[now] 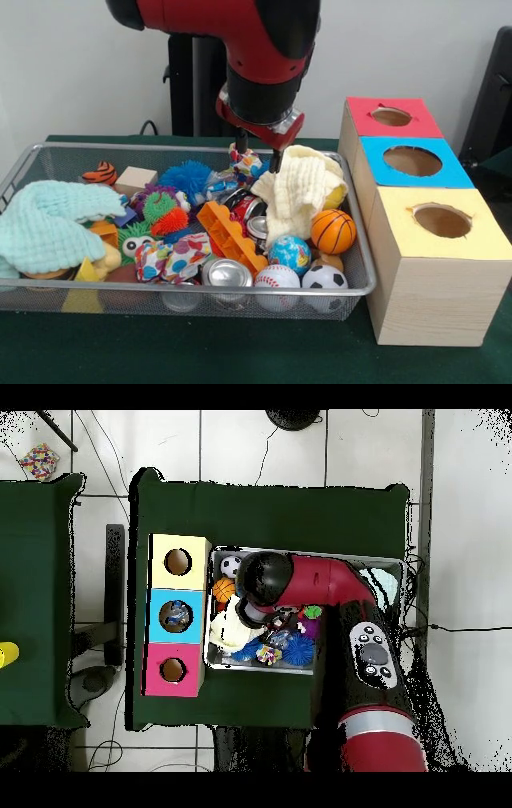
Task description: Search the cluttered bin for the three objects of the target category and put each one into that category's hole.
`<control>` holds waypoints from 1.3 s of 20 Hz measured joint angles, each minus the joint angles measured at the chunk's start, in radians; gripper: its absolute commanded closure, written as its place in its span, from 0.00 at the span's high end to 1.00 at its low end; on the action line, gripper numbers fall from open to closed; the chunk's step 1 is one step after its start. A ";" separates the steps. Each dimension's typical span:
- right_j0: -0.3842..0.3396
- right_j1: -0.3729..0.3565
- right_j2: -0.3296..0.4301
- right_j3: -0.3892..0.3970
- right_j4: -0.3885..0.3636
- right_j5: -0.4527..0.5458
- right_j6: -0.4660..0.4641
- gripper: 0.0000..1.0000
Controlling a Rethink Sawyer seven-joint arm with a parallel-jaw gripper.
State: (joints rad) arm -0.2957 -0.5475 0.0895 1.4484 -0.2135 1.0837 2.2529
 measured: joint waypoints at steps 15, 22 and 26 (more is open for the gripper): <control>0.119 0.031 -0.103 -0.058 -0.030 0.000 0.000 1.00; 0.159 0.058 -0.163 -0.085 -0.030 0.000 0.000 1.00; 0.174 0.065 -0.186 -0.087 -0.030 0.000 0.000 1.00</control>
State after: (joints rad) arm -0.1221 -0.4823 -0.0964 1.3618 -0.2436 1.0837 2.2529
